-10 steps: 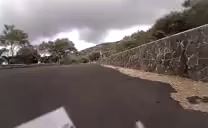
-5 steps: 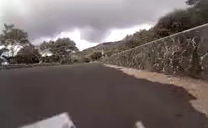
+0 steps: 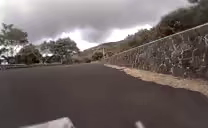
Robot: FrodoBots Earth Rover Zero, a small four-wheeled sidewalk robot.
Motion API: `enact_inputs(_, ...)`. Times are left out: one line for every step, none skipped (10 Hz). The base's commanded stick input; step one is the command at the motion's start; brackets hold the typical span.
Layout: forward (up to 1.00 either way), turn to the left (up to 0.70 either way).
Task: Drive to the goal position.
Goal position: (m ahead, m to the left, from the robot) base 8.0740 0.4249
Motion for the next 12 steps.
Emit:
enact_inputs(1.0, -0.02)
enact_inputs(1.0, 0.0)
enact_inputs(1.0, 0.0)
enact_inputs(1.0, 0.0)
enact_inputs(1.0, 0.0)
enact_inputs(1.0, 0.0)
enact_inputs(1.0, 0.0)
enact_inputs(1.0, -0.33)
enact_inputs(1.0, -0.22)
enact_inputs(1.0, -0.07)
enact_inputs(1.0, -0.17)
enact_inputs(1.0, -0.19)
